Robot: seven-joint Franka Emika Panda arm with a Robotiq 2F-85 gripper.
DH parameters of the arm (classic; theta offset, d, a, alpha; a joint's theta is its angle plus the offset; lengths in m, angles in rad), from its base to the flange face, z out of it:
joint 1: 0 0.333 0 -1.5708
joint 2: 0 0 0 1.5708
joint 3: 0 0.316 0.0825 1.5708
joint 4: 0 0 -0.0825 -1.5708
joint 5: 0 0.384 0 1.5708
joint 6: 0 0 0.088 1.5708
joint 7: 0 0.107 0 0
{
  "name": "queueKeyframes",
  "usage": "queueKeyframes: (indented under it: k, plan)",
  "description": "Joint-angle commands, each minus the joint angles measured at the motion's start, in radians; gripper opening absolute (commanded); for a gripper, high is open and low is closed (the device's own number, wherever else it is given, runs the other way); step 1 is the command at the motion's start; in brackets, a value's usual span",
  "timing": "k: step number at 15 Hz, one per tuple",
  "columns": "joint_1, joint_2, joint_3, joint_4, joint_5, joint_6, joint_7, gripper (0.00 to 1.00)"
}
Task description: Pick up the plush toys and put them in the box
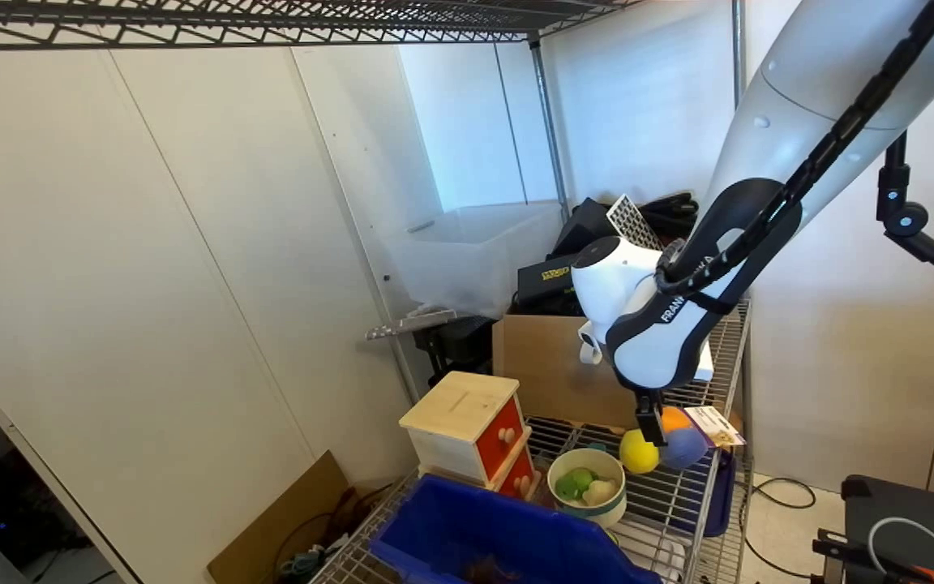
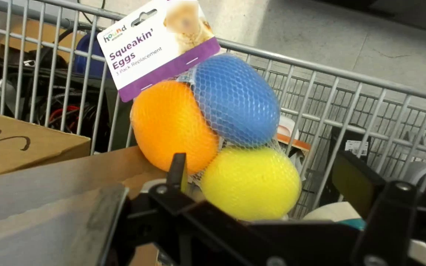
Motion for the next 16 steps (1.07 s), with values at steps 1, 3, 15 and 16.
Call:
queueKeyframes:
  k: [1, 3, 15, 16]
  plan:
    - [-0.023, 0.031, 0.005, 0.027, -0.027, 0.019, -0.043, 1.00]
    - [-0.031, 0.047, 0.010, 0.041, -0.030, 0.018, -0.059, 1.00]
    - [-0.073, 0.135, 0.061, 0.144, -0.010, 0.025, -0.172, 1.00]
    - [-0.074, 0.139, 0.063, 0.149, -0.012, 0.027, -0.178, 1.00]
